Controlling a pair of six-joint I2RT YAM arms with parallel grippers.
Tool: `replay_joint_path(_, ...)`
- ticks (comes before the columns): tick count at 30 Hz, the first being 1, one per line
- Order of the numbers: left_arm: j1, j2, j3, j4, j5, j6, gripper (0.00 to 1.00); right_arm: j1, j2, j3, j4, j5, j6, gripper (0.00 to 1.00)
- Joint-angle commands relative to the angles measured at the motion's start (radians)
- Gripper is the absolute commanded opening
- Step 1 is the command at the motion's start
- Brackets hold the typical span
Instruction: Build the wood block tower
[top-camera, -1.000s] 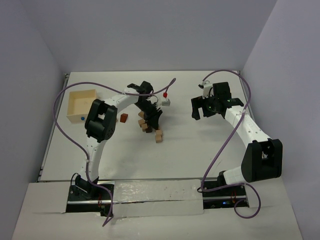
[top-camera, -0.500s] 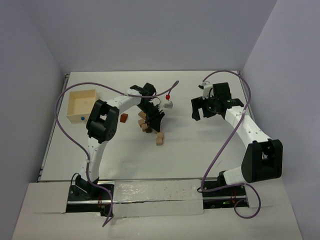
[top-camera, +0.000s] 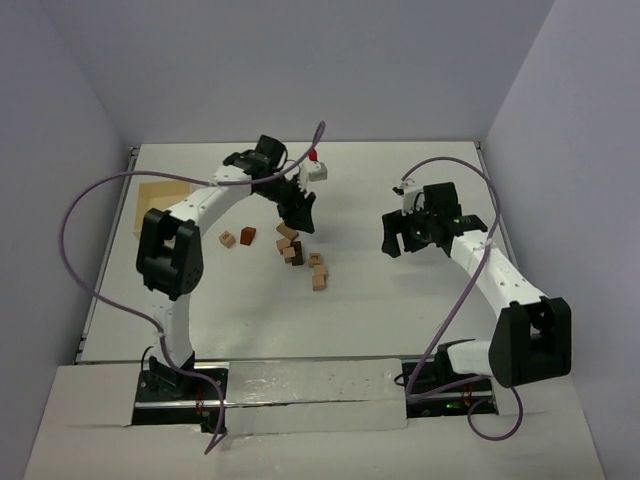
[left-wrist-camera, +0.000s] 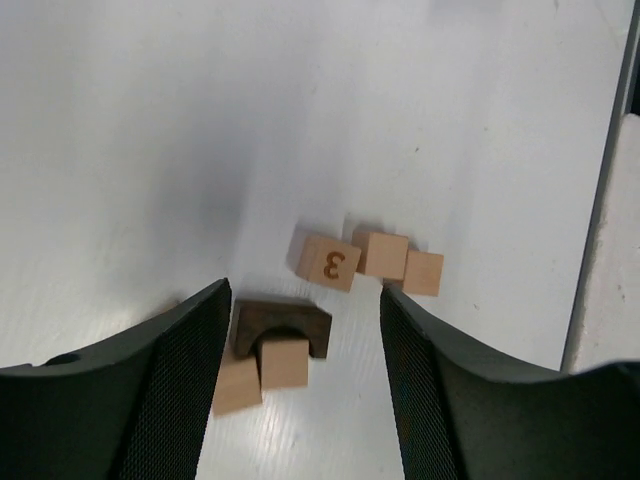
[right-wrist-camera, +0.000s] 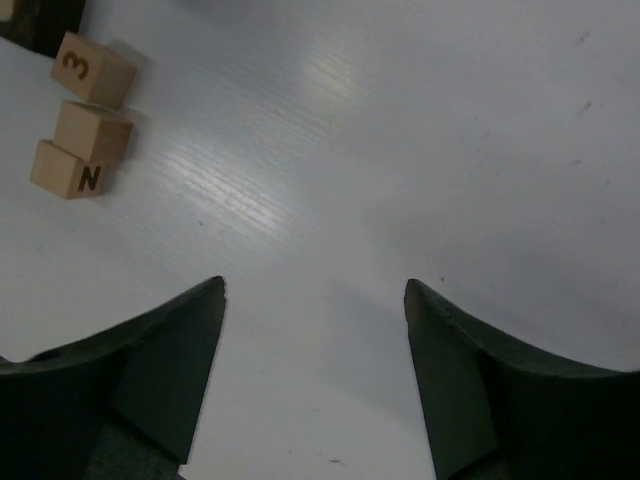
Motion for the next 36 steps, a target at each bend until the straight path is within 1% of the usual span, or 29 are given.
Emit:
replay_joint_path(1,0.055,-0.207,-0.107,0.123,0.049,-0.069,0.67,0.11,-0.009,-0.04,0.046,-0.029,-0.02,0.67)
replay_joint_path(3,0.074,-0.274,-0.19,0.147,0.028,-0.079,0.67,0.173,0.006,-0.054,0.065,0.005,-0.017,0.55)
replay_joint_path(4,0.086,-0.28,-0.223,0.148,0.026,-0.085,0.67,0.178,0.015,-0.055,0.077,0.008,-0.012,0.51)
replay_joint_path(8,0.152,-0.415,-0.37,0.183,-0.007,-0.123,0.65,0.286,0.108,-0.057,0.134,0.071,0.011,0.36)
replay_joint_path(11,0.202,-0.479,-0.44,0.188,-0.016,-0.153,0.65,0.338,0.188,-0.025,0.15,0.09,0.029,0.3)
replay_joint_path(15,0.236,-0.532,-0.489,0.173,-0.032,-0.163,0.65,0.386,0.262,0.011,0.198,0.131,0.05,0.29)
replay_joint_path(18,0.246,-0.554,-0.503,0.156,-0.045,-0.149,0.65,0.411,0.317,0.068,0.212,0.153,0.062,0.29)
replay_joint_path(23,0.249,-0.547,-0.514,0.146,-0.081,-0.141,0.66,0.419,0.393,0.135,0.206,0.184,0.07,0.29)
replay_joint_path(27,0.237,-0.495,-0.504,0.165,-0.155,-0.161,0.62,0.419,0.423,0.174,0.203,0.226,0.067,0.29)
replay_joint_path(30,0.237,-0.477,-0.493,0.168,-0.162,-0.169,0.61,0.419,0.459,0.208,0.201,0.249,0.081,0.29)
replay_joint_path(36,0.239,-0.485,-0.519,0.185,-0.178,-0.177,0.61,0.43,0.548,0.315,0.182,0.208,0.1,0.28)
